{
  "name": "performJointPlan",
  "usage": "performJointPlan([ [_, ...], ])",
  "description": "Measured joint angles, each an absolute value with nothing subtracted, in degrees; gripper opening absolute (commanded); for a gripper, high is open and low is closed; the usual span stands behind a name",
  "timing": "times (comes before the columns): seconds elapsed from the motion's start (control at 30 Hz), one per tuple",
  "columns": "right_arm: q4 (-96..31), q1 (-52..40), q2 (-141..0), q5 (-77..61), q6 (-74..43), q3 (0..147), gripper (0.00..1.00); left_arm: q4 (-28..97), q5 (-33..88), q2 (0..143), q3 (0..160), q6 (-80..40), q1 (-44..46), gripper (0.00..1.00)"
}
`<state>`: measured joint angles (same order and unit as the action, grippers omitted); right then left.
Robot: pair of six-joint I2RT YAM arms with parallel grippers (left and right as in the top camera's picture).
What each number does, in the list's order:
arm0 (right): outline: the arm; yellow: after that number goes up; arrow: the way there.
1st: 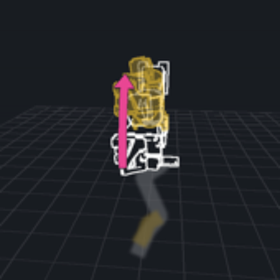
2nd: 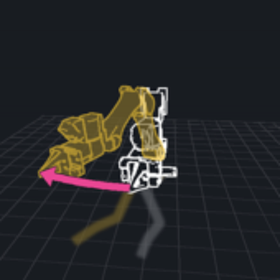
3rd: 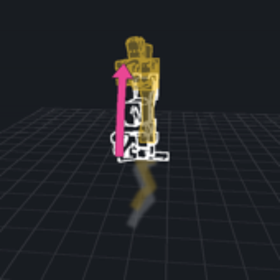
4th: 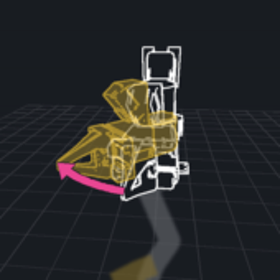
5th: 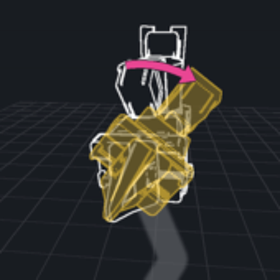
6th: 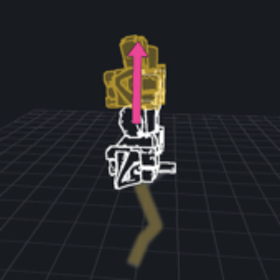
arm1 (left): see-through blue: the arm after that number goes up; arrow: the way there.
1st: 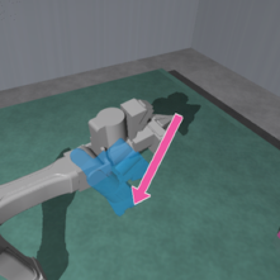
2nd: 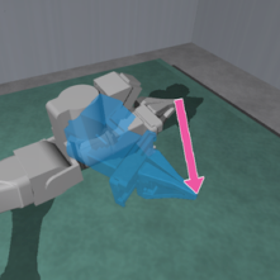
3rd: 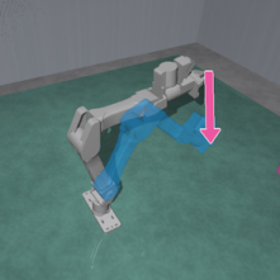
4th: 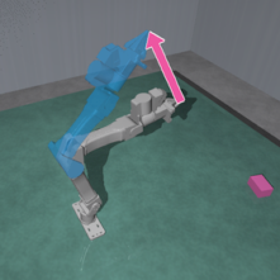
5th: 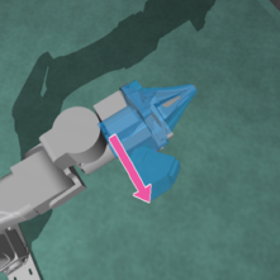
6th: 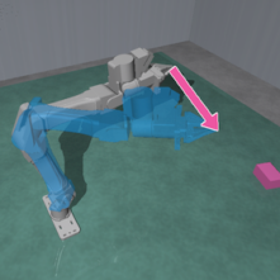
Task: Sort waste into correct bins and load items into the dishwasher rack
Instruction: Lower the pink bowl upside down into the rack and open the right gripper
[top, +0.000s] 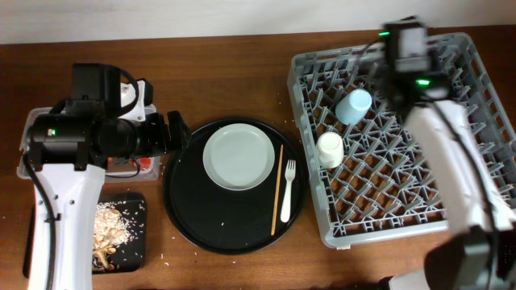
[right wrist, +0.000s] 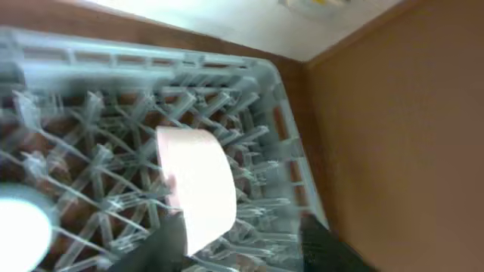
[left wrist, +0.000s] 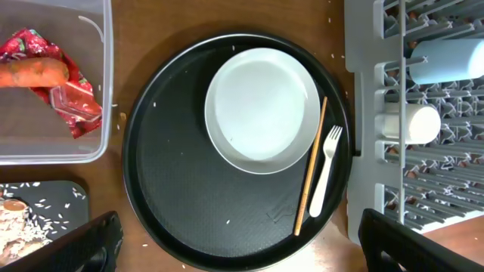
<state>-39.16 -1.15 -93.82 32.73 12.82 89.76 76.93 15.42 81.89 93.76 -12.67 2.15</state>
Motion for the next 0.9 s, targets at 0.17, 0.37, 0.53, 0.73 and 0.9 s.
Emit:
performJointPlan([
  [0.17, -38.6, 25.8, -91.6, -7.9, 1.4, 89.8, 0.04, 76.9, 15.4, 81.9, 93.8, -12.7, 2.2, 0.99],
  [0.37, -37.1, 31.1, -105.4, -24.3, -0.3, 89.8, 0.04, 76.9, 15.4, 81.9, 93.8, -12.7, 2.2, 0.99],
  [0.53, -36.1, 29.6, -109.2, -32.0, 0.3, 89.5, 0.04, 76.9, 15.4, 81.9, 93.8, -12.7, 2.2, 0.99],
  [0.73, -38.0, 28.0, -109.2, -39.3, 1.8, 89.6, 0.04, 76.9, 15.4, 81.9, 93.8, -12.7, 2.2, 0.99],
  [0.9, -41.6, 28.0, -109.1, -40.2, 1.9, 89.6, 0.04, 76.9, 15.4, 81.9, 93.8, -12.7, 2.2, 0.99],
])
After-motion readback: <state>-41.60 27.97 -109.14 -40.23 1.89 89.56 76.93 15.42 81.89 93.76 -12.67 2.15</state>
